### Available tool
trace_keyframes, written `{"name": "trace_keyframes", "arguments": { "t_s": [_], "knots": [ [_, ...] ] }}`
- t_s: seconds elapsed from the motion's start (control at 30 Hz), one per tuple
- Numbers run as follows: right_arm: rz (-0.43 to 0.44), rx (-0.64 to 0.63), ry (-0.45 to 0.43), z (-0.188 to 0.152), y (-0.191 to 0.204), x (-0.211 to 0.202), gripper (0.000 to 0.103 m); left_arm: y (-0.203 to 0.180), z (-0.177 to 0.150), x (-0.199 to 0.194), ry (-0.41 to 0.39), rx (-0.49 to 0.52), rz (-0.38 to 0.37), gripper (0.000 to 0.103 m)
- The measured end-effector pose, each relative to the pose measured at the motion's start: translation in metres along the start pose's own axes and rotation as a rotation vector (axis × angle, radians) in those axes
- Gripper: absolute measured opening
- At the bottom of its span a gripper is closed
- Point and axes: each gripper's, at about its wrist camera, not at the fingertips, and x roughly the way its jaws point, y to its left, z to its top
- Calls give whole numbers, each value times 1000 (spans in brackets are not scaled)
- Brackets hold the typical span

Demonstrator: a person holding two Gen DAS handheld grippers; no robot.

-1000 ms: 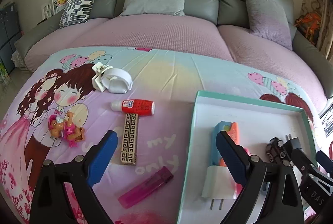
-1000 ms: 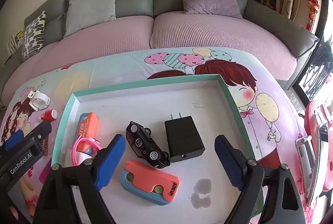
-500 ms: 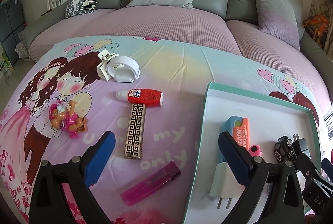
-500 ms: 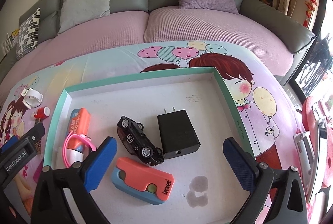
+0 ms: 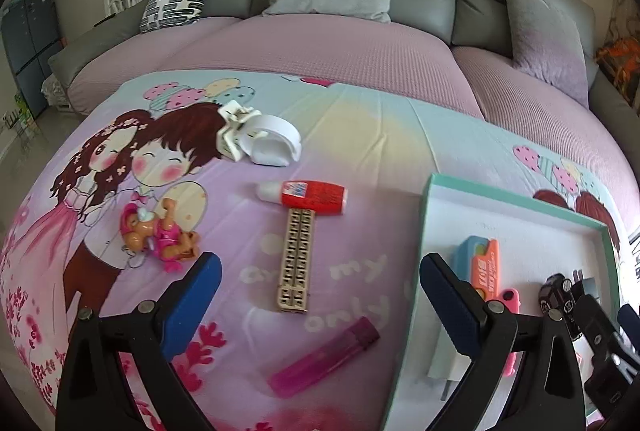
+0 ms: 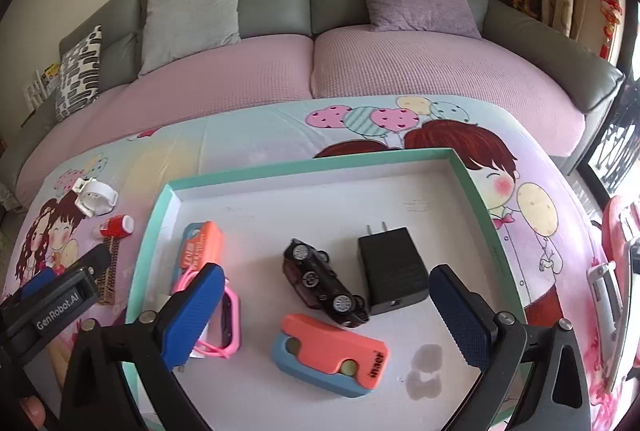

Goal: Organize rigid objects
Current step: 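Withdraw both open tools from the box toward the remaining objects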

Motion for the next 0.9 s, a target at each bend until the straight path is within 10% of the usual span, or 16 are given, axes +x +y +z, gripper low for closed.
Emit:
{"name": "trace_keyframes", "arguments": {
  "t_s": [0.9],
  "knots": [
    [180, -186, -6, -14, 100, -3, 103, 113, 8, 2, 58, -145, 103, 99]
  ]
}}
